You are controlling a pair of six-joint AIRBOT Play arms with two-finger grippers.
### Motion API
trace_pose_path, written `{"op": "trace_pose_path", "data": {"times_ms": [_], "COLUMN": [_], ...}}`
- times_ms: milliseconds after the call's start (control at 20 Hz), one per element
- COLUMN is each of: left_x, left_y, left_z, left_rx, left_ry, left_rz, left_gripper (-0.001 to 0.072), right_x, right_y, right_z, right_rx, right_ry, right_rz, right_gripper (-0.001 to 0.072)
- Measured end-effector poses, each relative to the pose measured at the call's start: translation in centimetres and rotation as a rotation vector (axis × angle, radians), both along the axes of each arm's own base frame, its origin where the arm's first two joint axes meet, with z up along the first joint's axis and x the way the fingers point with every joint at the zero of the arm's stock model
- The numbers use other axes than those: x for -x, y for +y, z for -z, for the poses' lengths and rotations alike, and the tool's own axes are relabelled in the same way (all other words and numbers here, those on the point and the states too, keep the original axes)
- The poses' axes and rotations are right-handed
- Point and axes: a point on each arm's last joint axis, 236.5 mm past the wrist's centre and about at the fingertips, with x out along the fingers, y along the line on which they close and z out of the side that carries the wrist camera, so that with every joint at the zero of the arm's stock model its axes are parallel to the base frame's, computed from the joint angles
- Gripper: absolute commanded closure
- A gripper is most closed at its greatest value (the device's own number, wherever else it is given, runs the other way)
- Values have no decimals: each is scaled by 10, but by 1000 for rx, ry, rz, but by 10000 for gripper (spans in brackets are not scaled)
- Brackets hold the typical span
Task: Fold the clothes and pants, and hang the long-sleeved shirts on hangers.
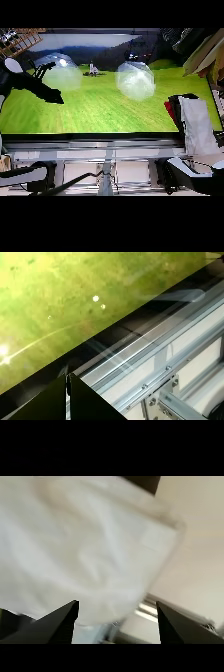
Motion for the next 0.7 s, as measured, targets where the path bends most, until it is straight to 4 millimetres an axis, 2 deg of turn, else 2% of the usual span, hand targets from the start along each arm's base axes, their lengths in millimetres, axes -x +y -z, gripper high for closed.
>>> {"op": "trace_pose_path", "data": {"times_ms": [100, 150, 200, 250, 350, 450, 500, 600, 700], "left_x": [-5, -9, -13, -17, -29, -41, -46, -52, -53], "left_y": [21, 36, 55, 74, 112, 144, 156, 174, 183], "left_z": [-2, -5, -12, -21, -48, -85, -105, -140, -167], "left_rx": [-99, -169, -253, -329, -454, -515, -520, -505, -484], "left_ry": [-14, -28, -57, -94, -216, -360, -436, -560, -649], "left_rz": [-46, -80, -122, -167, -289, -455, -551, -710, -804], "left_gripper": [699, 699, 699, 699, 699, 699, 699, 699, 699], "right_x": [-48, -84, -122, -154, -201, -225, -229, -235, -246], "right_y": [-5, -1, 12, 31, 84, 149, 180, 233, 268], "right_z": [-32, -55, -80, -103, -131, -127, -116, -89, -70], "right_rx": [22, 17, -5, -34, -92, -144, -161, -134, -32], "right_ry": [-198, -342, -492, -611, -737, -713, -667, -573, -530], "right_rz": [18, 1, -45, -119, -316, -550, -666, -886, -1060], "right_gripper": [159, 161, 162, 195, 478, 565, 696, 697, 696]}}
